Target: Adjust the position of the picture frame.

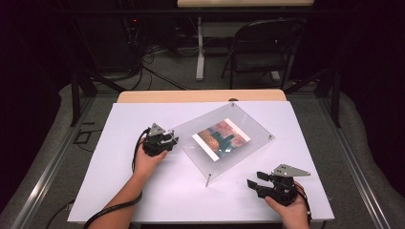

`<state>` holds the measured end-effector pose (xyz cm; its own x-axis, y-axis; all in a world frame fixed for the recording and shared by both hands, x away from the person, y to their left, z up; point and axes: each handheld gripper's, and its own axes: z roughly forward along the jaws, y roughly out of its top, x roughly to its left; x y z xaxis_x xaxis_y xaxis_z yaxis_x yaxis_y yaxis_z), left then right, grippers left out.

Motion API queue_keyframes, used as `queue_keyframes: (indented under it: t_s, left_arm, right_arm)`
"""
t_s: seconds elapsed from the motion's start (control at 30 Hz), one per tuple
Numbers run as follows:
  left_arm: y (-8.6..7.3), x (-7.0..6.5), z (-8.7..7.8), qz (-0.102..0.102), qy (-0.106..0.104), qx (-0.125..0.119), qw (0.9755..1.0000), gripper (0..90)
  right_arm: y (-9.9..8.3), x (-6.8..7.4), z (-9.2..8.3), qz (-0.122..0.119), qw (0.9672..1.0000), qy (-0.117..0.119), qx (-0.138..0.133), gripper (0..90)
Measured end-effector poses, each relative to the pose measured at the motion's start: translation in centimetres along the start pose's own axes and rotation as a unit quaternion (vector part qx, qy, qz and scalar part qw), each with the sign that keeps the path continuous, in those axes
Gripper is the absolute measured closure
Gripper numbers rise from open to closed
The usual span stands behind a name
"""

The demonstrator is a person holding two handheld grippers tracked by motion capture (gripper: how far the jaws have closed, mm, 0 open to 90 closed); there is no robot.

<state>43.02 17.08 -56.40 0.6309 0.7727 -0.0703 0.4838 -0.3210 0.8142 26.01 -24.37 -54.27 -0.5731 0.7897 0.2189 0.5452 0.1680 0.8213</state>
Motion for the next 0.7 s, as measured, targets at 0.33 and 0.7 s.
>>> queue_keyframes:
  t_s: [0.33, 0.7]
  left_arm:
    - [0.6, 0.2, 1.0, -0.008, 0.004, 0.01, 0.9999, 83.4]
    - [1.0, 0.1, 0.4, -0.026, -0.011, 0.016, 0.9995, 83.5]
  right_arm:
    - [0.0, 1.3, 0.0, -0.023, 0.9997, 0.01, -0.004, 48.9]
    - [-0.2, 2.9, 0.7, -0.017, 0.9989, 0.042, 0.013, 59.3]
